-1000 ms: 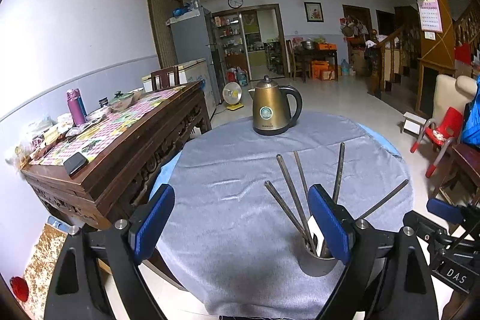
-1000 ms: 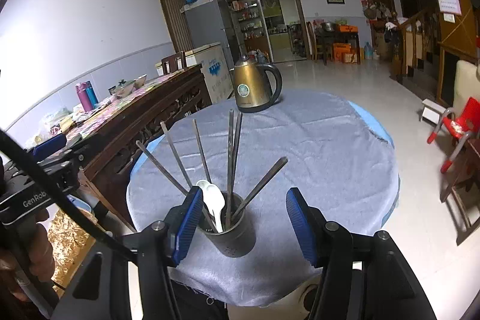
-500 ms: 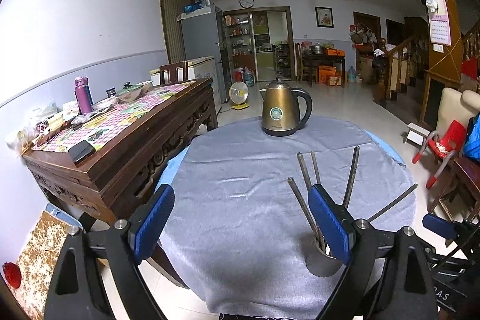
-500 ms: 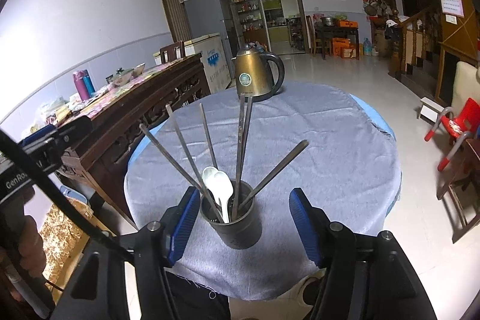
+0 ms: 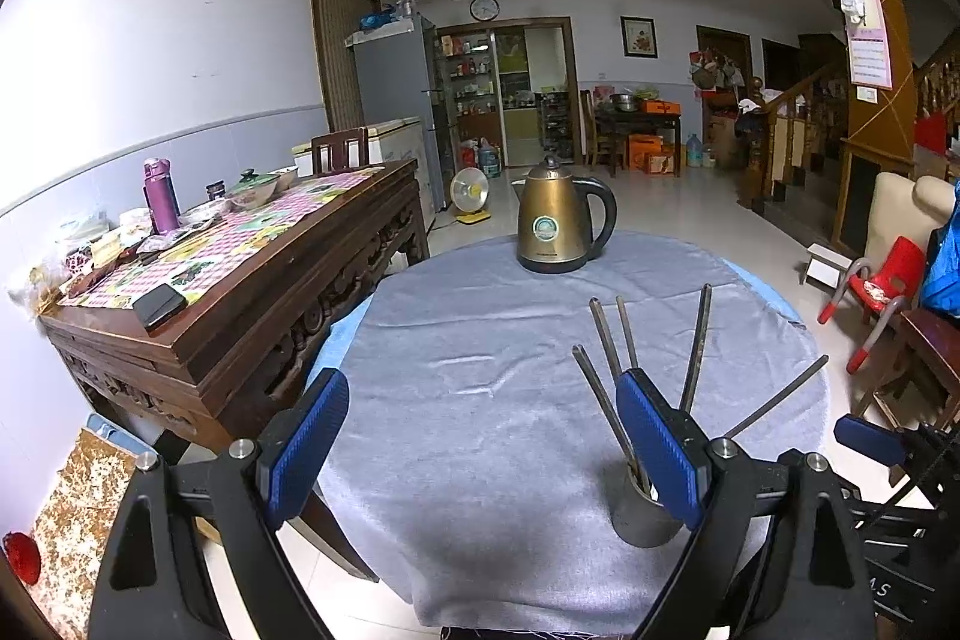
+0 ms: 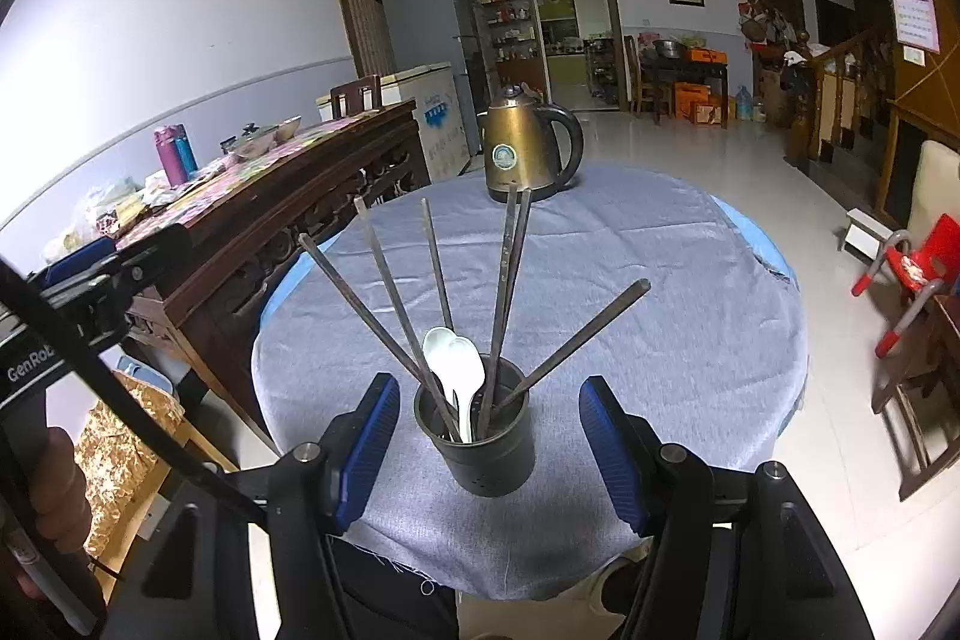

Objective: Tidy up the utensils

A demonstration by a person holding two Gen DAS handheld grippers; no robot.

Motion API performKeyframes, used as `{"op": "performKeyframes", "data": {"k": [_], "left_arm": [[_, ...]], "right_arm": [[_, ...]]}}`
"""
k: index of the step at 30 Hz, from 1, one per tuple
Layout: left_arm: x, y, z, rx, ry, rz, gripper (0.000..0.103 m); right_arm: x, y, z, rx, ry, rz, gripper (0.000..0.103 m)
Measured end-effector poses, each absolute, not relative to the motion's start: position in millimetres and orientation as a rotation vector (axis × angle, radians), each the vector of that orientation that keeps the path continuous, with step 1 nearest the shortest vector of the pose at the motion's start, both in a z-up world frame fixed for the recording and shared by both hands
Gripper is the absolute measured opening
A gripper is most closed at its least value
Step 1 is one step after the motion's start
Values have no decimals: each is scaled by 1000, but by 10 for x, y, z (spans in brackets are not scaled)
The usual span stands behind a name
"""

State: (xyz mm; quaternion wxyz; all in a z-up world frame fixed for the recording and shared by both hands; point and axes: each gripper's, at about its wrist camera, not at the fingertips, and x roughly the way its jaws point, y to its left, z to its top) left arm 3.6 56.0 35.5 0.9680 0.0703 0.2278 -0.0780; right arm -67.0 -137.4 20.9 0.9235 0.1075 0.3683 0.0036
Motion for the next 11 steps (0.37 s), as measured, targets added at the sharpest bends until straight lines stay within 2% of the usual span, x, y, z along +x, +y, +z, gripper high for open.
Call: {"op": "performKeyframes", "data": {"k": [11], "left_arm": [[16, 514, 286, 143, 468, -191, 91]], "right_arm": [[-685, -1389, 202, 208, 745, -2, 66]]}}
